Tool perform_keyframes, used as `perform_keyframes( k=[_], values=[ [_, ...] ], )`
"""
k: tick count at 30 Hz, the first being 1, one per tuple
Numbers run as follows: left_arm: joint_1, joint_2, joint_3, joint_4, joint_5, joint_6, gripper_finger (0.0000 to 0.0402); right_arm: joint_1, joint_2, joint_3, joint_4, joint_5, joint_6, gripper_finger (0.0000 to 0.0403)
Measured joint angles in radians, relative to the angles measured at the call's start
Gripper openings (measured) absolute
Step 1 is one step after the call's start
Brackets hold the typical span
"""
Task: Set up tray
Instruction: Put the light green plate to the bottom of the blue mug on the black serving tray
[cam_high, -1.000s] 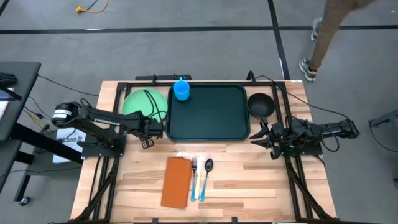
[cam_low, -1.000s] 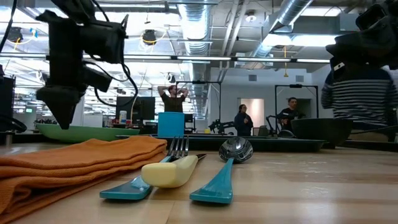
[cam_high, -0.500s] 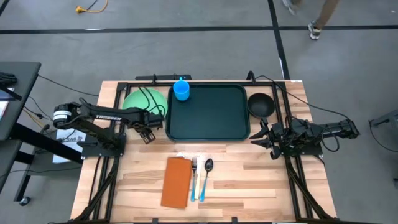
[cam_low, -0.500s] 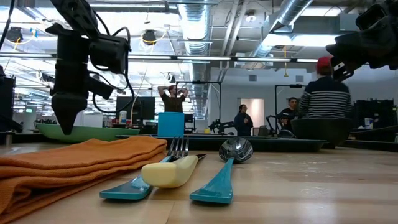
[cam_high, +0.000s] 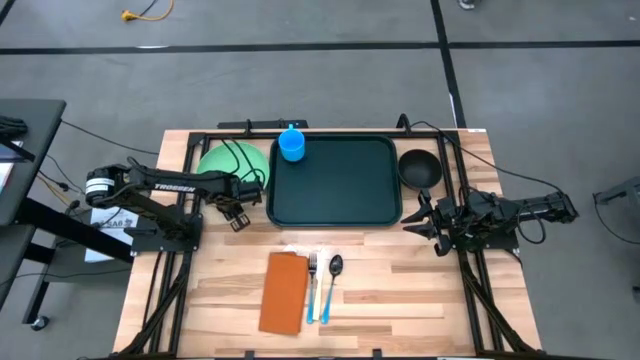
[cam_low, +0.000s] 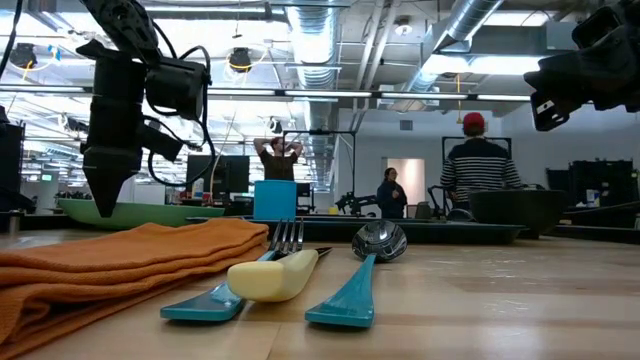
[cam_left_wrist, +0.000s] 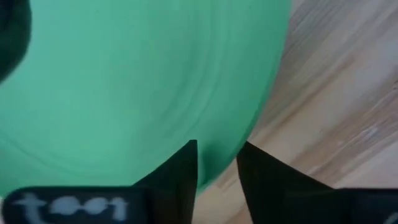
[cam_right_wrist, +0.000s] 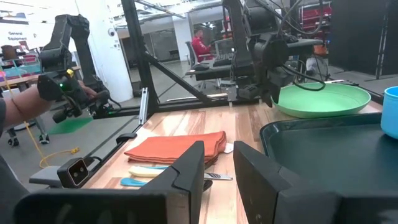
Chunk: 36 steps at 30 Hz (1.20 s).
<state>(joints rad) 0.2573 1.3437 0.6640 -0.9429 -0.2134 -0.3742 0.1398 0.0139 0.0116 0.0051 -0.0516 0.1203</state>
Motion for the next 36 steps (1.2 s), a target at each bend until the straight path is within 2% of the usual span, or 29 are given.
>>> perform_keyframes(
  k=[6,10,24,29,36],
  values=[
    [0.000,0.000,0.000,0.003,-0.002,0.028,0.0034,0.000,0.000,0.000,0.000,0.000,0.000,0.0082],
    [0.000,0.000,0.000,-0.004,-0.017,0.029,0.0007,0.000,0.000,0.000,0.000,0.000,0.000,0.0082],
    [-0.010,-0.001,0.005,-0.025,-0.025,0.014,0.0003,0.000,0.000,0.000,0.000,0.000,0.000,0.0082],
    [-0.049,0.000,0.058,-0.108,-0.082,-0.014,0.0002,0.000,0.000,0.000,0.000,0.000,0.000,0.0082],
    [-0.127,0.000,0.166,-0.174,-0.094,-0.046,0.0002,0.000,0.000,0.000,0.000,0.000,0.000,0.0082]
  ],
)
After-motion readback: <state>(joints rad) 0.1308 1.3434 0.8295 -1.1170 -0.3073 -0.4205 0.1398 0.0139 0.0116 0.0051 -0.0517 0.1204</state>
